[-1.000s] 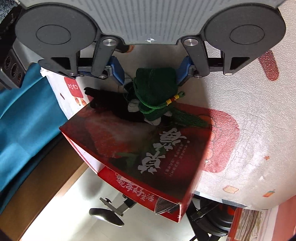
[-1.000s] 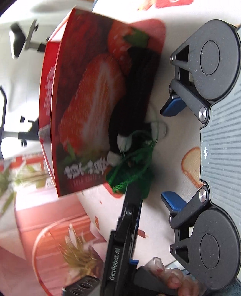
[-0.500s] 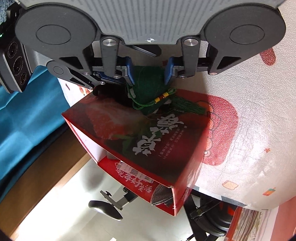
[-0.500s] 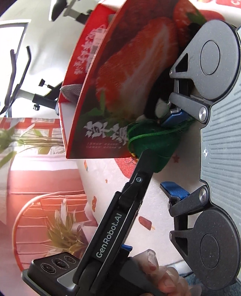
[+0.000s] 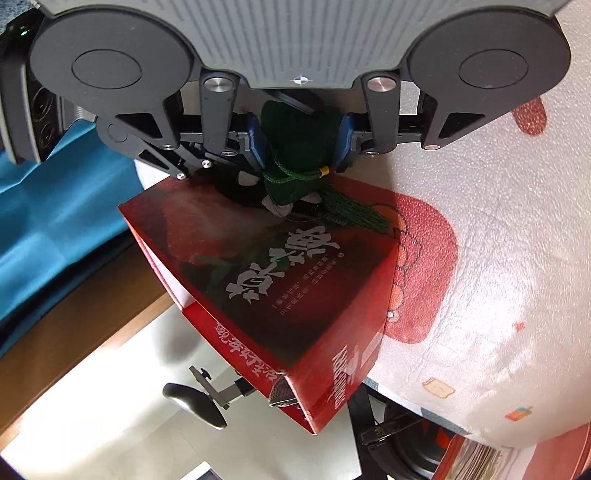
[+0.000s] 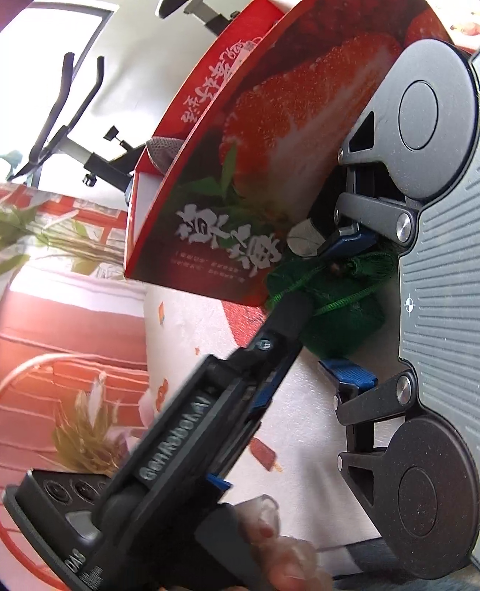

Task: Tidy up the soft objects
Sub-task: 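Close the left tool on the green pouch while the right tool grips its other side, then lift the green pouch with both tools and lower it into the red box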

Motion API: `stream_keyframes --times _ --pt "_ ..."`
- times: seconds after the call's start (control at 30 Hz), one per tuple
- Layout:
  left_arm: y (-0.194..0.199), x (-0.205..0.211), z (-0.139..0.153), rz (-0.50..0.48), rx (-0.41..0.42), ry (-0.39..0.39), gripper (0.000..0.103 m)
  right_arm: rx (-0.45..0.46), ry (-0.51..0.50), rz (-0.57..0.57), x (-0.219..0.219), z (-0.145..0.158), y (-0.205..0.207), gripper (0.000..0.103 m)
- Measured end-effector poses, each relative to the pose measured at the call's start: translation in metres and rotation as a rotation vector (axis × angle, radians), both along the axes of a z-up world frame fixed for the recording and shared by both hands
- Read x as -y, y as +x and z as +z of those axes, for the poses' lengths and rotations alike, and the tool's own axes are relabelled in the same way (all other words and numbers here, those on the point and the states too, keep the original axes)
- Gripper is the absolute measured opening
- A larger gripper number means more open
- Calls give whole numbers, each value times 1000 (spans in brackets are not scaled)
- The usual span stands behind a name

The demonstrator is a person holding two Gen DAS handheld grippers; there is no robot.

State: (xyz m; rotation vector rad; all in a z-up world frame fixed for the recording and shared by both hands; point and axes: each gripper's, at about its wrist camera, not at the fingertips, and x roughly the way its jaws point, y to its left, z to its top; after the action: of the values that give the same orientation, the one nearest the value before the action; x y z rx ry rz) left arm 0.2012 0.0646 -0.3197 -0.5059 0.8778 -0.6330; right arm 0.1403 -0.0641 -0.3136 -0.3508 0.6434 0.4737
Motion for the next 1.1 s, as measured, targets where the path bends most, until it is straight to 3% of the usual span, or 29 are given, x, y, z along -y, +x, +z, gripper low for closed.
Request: stream_keyframes --times 0.23,0.4,0.5,0.9,1.1 --pt "-3 2 -17 36 -34 -55 48 -38 4 -14 -1 -7 3 54" --pt "-9 3 1 56 10 -43 47 -17 33 -8 3 5 1 50" --pt "-11 1 29 78 52 -56 47 15 72 5 9 29 -1 49" --pt "-22 17 187 101 362 -37 47 192 212 82 46 169 3 48" --pt "-13 41 228 85 464 -6 47 247 184 83 58 211 24 48"
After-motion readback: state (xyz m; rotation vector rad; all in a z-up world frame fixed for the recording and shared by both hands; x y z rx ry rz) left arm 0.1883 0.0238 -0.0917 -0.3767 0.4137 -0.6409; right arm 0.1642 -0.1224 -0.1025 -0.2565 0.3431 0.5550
